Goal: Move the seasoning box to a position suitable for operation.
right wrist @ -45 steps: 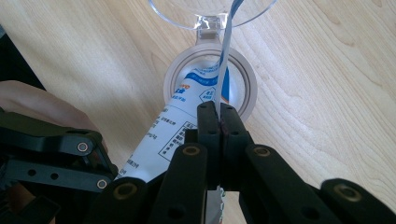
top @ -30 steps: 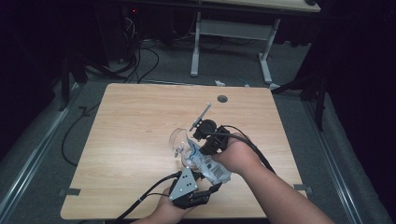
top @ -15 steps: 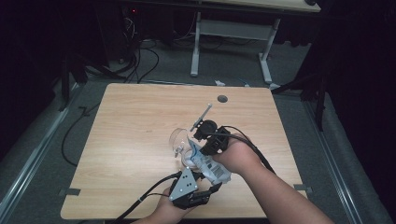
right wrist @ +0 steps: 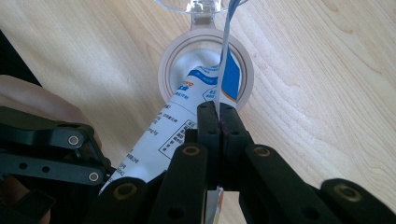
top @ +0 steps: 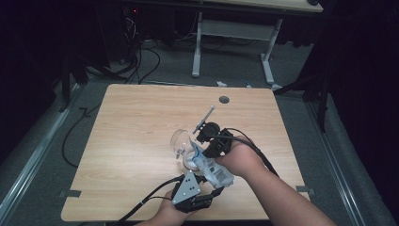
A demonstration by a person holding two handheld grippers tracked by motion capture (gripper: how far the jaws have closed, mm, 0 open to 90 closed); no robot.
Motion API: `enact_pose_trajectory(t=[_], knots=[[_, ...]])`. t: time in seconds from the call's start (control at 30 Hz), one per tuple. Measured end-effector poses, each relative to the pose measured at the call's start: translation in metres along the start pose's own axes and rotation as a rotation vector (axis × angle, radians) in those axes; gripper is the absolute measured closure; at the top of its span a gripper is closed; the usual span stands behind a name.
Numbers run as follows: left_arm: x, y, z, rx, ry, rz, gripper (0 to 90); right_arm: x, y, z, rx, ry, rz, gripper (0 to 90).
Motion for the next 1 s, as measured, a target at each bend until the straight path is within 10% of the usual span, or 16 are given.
enact_pose_trajectory(t=[1.0], knots=[[0.017,-0.001,0.0,-0.006,-0.026,0.041,53.3,0.005,-0.002,0.002,-0.012,-0.021,0.001,89.5]])
Point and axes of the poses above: each handheld gripper's, and its own axes: y roughly backward along the jaws, x roughly out of its underside, z roughly to its left, the point moved 6 cm from there along -y, roughly forward along the jaws, and after that the axes turned 12 degrees about -z, right-handed, at the moved point
